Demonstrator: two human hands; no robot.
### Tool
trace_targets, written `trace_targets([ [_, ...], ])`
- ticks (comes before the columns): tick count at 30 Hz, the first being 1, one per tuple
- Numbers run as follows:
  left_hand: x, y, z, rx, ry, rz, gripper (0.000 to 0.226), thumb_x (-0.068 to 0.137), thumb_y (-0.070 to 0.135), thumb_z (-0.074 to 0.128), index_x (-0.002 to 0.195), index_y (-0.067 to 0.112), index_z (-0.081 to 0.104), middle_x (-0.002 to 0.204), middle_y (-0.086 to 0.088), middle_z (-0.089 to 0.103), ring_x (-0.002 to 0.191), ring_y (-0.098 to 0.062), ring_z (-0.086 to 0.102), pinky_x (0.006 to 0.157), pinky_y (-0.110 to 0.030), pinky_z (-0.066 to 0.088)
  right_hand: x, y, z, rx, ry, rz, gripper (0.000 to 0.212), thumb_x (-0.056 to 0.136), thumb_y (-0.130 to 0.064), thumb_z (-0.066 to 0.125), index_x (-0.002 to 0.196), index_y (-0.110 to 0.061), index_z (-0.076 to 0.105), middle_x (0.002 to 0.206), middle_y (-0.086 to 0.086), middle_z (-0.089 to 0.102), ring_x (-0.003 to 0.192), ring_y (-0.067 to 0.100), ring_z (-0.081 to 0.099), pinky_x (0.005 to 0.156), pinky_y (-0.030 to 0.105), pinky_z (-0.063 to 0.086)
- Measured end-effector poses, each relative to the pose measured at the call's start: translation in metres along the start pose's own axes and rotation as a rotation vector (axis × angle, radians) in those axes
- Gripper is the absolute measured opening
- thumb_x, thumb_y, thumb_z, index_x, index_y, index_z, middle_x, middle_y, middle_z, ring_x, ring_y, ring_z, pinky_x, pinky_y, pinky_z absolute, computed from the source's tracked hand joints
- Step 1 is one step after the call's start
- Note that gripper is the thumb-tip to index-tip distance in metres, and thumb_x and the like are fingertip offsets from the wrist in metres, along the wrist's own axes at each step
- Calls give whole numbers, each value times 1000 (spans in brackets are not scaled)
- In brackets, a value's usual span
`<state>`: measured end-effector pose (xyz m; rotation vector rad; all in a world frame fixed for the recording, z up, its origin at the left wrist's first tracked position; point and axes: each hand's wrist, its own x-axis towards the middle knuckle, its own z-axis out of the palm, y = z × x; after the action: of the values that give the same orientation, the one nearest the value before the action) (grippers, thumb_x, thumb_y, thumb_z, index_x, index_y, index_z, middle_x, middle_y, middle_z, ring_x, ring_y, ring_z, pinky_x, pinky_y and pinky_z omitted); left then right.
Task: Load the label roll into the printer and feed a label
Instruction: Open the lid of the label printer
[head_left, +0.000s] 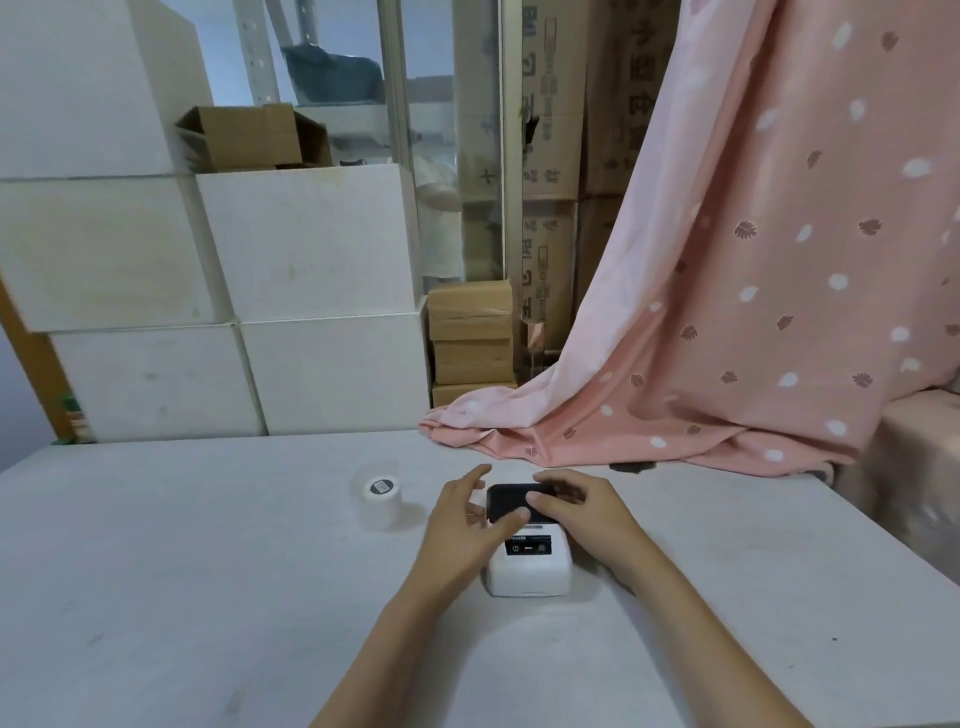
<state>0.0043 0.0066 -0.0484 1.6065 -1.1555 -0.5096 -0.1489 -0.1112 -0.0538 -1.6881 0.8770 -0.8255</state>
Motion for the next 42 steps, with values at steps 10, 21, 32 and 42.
trace_targets([
  [10,-14,6,13,442,-63,121,125,57,74,72,156,43,1,141,9,35,133,-11,34,117,-38,25,-4,0,3,-57,155,25,23,84,-34,79,106,-27,75,111,-7,72,103,20,69,98,42,56],
  [21,-5,-6,9,173,-37,40,114,62,53,81,156,38,18,130,16,46,128,-6,45,105,-26,39,-34,-2,-1,-205,-49,-83,70,83,-18,62,147,-38,44,138,-16,47,107,9,58,95,24,48],
  [32,-5,-5,9,199,31,18,110,57,53,89,149,25,37,127,15,48,119,-3,49,93,-18,39,-32,-5,-5,-316,-127,-82,82,85,-18,66,154,-48,32,142,-17,35,106,11,59,98,22,46],
  [42,-7,-5,3,148,5,7,84,58,38,89,132,29,51,126,13,54,107,1,56,71,0,43,-35,-4,-10,-240,-93,-94,77,74,-29,68,145,-49,44,136,-17,42,120,9,52,102,25,43],
])
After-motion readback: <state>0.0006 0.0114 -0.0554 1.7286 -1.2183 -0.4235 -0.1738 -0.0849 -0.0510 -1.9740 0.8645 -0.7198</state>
